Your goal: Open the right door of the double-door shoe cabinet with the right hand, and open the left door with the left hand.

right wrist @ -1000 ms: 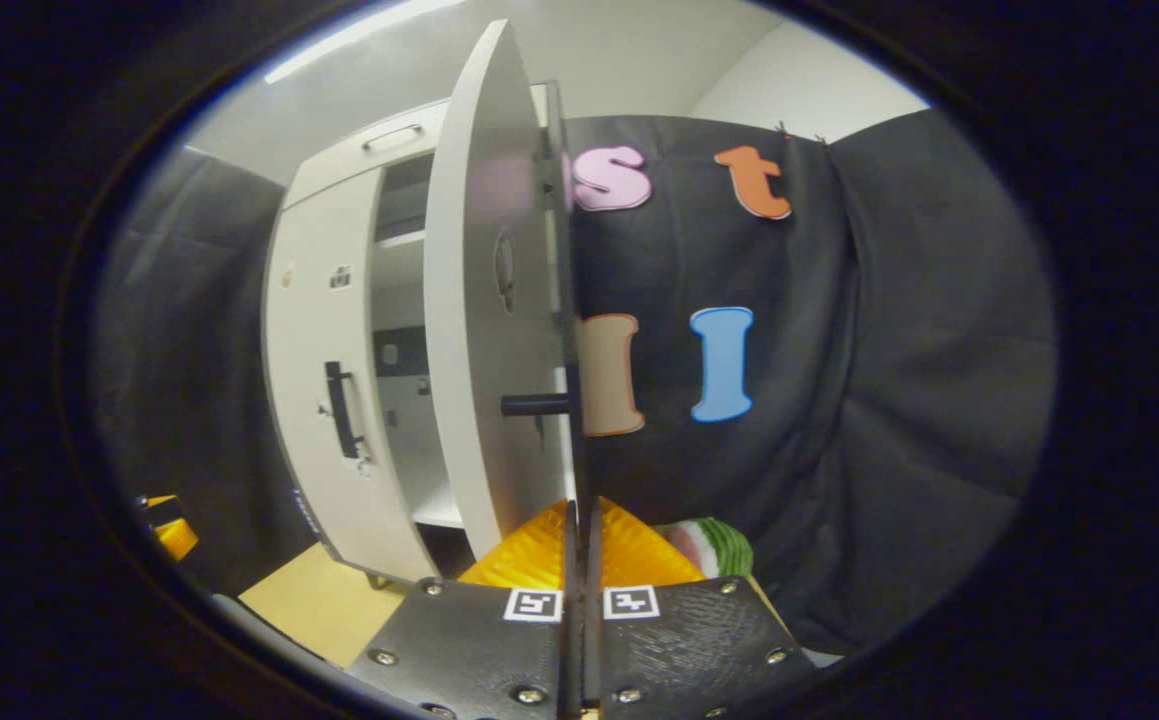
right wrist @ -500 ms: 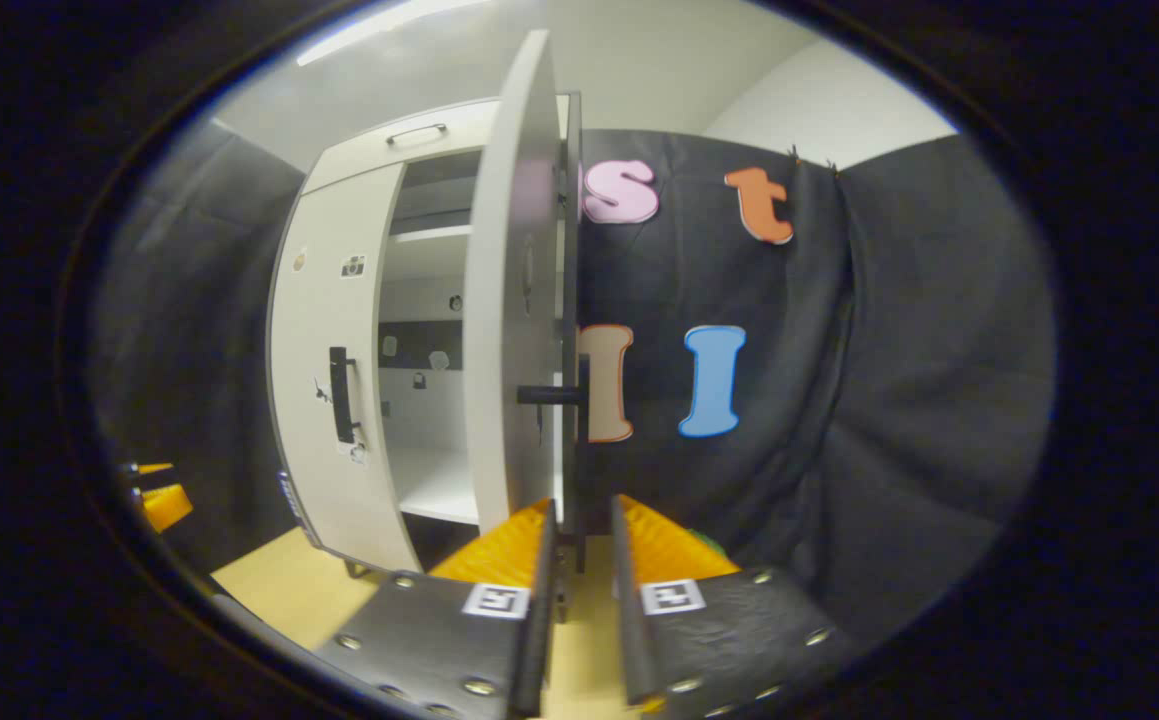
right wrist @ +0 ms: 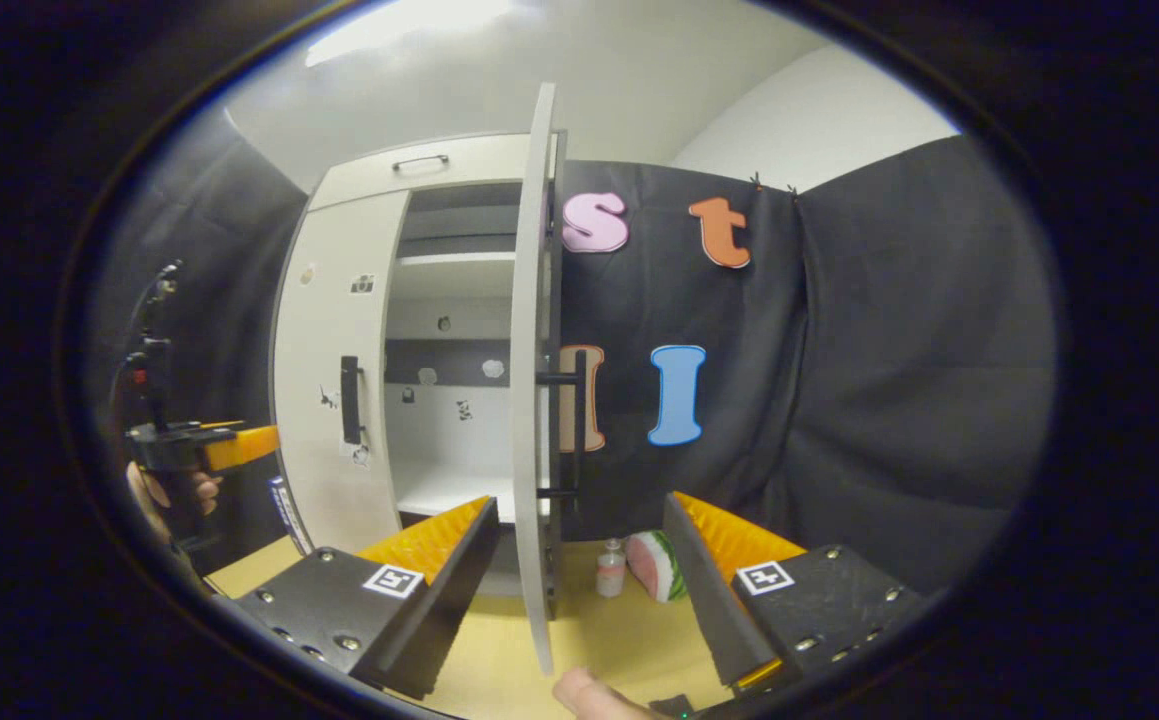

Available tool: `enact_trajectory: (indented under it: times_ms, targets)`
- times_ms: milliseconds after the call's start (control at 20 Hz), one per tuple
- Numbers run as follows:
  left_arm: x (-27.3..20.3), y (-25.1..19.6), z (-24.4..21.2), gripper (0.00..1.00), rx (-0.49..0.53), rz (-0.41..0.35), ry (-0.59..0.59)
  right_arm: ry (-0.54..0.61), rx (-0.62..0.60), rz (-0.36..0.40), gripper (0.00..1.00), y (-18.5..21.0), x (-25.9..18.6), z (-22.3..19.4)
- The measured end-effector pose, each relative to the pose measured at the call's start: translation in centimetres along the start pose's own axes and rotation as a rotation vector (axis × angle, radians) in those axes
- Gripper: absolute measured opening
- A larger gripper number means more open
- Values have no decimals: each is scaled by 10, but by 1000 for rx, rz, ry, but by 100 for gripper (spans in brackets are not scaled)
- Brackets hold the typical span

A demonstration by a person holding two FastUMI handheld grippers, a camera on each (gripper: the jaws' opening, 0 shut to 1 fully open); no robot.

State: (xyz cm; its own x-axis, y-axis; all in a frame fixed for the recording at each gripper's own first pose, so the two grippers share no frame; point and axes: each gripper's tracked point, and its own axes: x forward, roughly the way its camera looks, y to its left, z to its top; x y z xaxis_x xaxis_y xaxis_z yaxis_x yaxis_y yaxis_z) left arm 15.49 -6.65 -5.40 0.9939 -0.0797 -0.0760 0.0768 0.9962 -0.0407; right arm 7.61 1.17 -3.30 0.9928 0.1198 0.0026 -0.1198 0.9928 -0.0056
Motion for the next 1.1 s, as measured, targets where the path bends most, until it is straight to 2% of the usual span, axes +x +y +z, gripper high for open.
enact_trajectory:
  times_ms: [100, 350, 600, 750, 850, 900, 1050, 1100]
  targets:
    - [35, 0, 1, 99, 6, 17, 2, -8, 36, 0, 98, -1, -12, 1]
    - [95, -18, 7, 98, 35, 5, -2, 3, 78, 37, 98, -6, -41, -8]
    - [126, -30, 15, 98, 92, 29, -5, -31, 55, 49, 99, -8, -63, -7]
    - [141, -31, 16, 99, 74, 38, 4, -29, 46, 69, 100, -3, -68, -13]
    - [143, -26, 14, 97, 87, 77, 24, -31, 39, 79, 100, 0, -72, -14]
    - [145, -25, 16, 91, 86, 86, 17, -33, 37, 85, 100, 1, -74, -15]
    - [144, -24, 15, 86, 51, 97, 36, -35, 36, 91, 100, 3, -78, -16]
    - [144, -23, 16, 74, 24, 95, 42, -36, 41, 93, 100, 4, -77, -17]
